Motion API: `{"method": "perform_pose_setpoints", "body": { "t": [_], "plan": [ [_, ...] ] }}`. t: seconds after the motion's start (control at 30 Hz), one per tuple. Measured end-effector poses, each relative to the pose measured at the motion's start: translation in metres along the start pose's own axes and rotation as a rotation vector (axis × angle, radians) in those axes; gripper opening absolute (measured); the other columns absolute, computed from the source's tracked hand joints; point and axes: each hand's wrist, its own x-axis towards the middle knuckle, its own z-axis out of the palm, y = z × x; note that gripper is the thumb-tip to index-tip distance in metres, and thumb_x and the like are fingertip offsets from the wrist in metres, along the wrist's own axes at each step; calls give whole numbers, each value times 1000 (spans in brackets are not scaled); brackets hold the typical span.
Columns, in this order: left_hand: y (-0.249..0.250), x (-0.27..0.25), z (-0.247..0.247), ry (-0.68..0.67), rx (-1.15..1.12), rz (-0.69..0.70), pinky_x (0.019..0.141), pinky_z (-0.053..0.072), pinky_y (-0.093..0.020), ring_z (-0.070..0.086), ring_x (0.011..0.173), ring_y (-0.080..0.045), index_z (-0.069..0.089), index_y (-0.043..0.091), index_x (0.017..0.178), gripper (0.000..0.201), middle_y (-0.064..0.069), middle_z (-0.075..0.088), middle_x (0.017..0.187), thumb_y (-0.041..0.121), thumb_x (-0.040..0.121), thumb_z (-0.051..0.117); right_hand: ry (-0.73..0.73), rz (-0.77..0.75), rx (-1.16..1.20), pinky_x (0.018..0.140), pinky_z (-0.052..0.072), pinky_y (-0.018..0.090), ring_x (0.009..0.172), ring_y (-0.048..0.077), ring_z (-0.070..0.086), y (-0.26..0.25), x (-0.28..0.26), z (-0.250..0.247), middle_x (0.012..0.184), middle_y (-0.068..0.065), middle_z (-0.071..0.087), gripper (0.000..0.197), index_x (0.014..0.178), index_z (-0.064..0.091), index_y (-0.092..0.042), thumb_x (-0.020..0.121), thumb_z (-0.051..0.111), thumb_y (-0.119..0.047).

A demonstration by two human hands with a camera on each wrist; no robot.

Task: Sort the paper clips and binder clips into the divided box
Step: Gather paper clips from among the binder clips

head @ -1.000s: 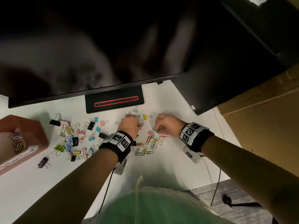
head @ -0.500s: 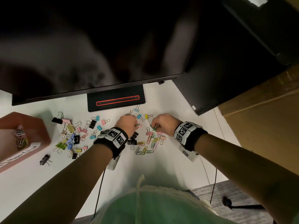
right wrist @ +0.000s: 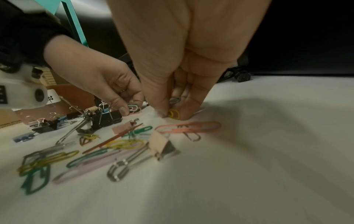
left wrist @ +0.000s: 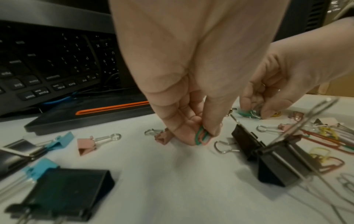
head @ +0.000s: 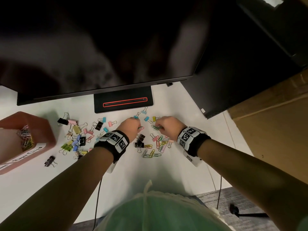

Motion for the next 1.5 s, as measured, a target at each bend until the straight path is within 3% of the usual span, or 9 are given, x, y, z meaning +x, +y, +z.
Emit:
{"method": "perform_pose_setpoints", "body": {
  "t": [0.3,0.5,0.7,0.87,0.97,1.07,1.2,1.33,1.5],
  "plan": [
    [-10,-8,6,70,-64,36,86,46,-30,56,99,-24,55,7,111,21,-11,52,116,11,92,50,-28,39,2,90,49,36,101,27,59,-11,5,0,110,11,64,23,106,67,-9,90,51,-14],
    [-48,-60,-41,442,-417,-48,73,39,-26,51,82,-16,58,11,100,14,-3,53,93,21,93,50,163,7,81,89,44,27,97,24,60,-34,5,-18,105,11,67,20,103,69,-7,88,57,-12],
    [-166,-143,-78,636,-429,-227,74,51,-42,61,75,-30,58,10,89,13,-12,65,79,23,89,56,307,-230,167,79,42,18,80,9,55,-153,44,-32,97,5,65,15,97,70,-10,86,61,-10],
    [-249,-195,-91,648,-395,-464,71,38,-28,54,72,-21,61,11,84,15,-4,59,75,26,87,60,296,-418,194,79,50,34,78,23,61,-289,98,-12,84,12,67,10,83,70,-4,80,61,-4],
    [-282,-196,-86,564,-480,-539,81,47,-31,60,80,-20,63,12,85,13,-5,65,81,25,83,64,234,-396,185,83,49,32,87,23,62,-353,132,6,92,10,69,12,87,70,-7,83,59,-8],
    [-299,-192,-80,509,-534,-543,91,46,-33,61,94,-19,64,10,99,19,-3,67,98,21,84,65,111,-260,149,89,49,33,100,25,61,-383,157,30,106,10,67,23,106,65,-10,85,63,-18],
    [-302,-199,-80,525,-479,-507,100,43,-35,58,109,-21,57,9,118,33,-7,62,120,15,86,61,50,-290,227,93,48,31,107,23,60,-379,148,40,119,11,63,42,127,52,-10,88,61,-23],
    [-265,-205,-80,619,-556,-226,89,50,-33,61,93,-14,61,15,109,24,-2,65,105,13,86,61,145,-402,288,83,50,24,90,15,63,-327,110,34,111,6,64,27,116,61,-14,90,58,-17],
    [-180,-172,-61,393,-568,76,70,49,-22,61,79,-6,61,25,101,17,6,62,91,19,85,62,245,-225,202,78,48,23,80,13,56,-201,53,17,104,3,61,19,106,66,-16,90,56,-15]
  ]
}}
